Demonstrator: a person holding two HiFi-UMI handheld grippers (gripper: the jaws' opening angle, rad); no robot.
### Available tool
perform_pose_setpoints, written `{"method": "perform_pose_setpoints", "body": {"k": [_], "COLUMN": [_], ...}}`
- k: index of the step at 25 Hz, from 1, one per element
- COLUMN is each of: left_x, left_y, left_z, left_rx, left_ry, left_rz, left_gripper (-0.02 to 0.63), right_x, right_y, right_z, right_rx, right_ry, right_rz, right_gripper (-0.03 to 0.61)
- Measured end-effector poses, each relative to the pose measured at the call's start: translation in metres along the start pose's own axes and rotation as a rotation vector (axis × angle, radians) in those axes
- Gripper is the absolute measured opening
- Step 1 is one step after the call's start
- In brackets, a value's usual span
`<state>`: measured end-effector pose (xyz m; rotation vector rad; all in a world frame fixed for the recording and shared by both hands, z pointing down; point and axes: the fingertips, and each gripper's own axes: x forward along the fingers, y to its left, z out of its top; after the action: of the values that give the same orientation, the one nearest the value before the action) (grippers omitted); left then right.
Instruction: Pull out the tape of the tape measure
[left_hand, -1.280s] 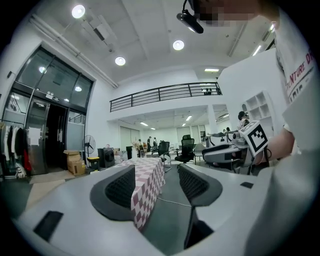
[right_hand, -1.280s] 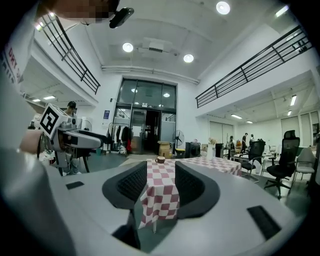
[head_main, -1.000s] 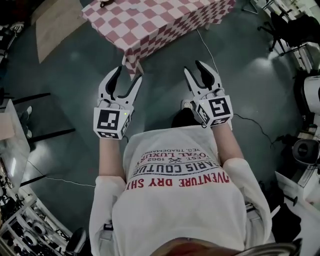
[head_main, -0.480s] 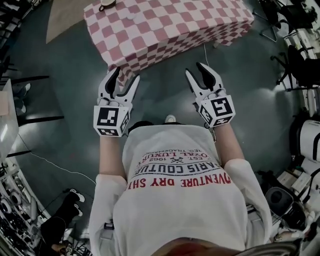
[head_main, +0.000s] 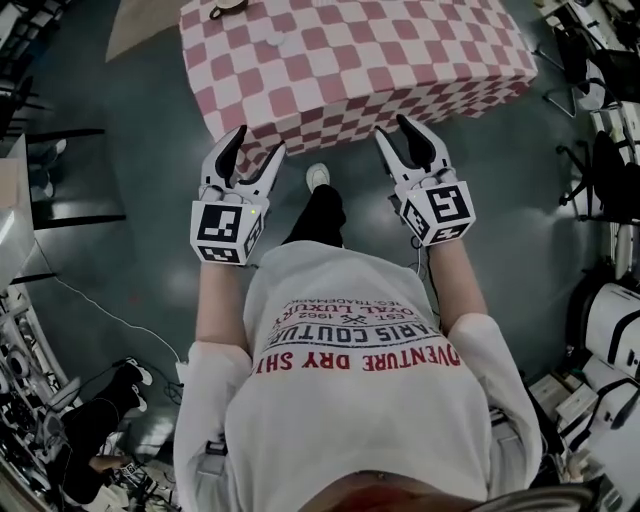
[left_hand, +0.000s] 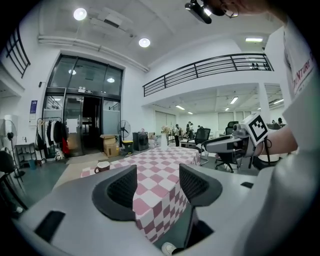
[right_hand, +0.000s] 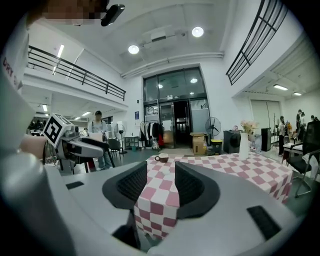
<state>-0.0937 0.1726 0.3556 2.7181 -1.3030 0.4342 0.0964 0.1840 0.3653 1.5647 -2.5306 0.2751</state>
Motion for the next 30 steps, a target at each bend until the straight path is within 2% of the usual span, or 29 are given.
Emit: {"method": "perform_pose_setpoints", "body": {"k": [10,15,22,26,30], "left_x": [0.118,0.171,0.235,0.270,0.299], "left_y": [0.075,0.119,0.154,0.168,0.180], "left_z": [-0.006,-0.019,-0.069,-0.101,-0.131], "left_rx": [-0.025,-0.073,-0.104,-0.087,-0.105], "left_ry": [0.061,0.106,0.239,0.343,0.438], "left_rz": [0.015,0.029,0.001,-0.022,-0.041], "left_gripper": [0.281,0.281,0.281,0.281,0.281], "right_x": [0.123,0.191,0.264,0.293,0.315], "right_y": [-0.055,-0.075,-0.081,-0.087,-0.094], "right_z": [0.016,0.024,0.003,-0.012,-0.027], "right_rx": [-0.041,-0.054,-0.040,-0.026,-0.010], "right_ry": [0.069,0.090,0.171,0.219,0.266], "right_rz": [0.080,0.110,0.175,0.197,0.207], "right_gripper": [0.170,0.170,0.170,0.170,0.171]}}
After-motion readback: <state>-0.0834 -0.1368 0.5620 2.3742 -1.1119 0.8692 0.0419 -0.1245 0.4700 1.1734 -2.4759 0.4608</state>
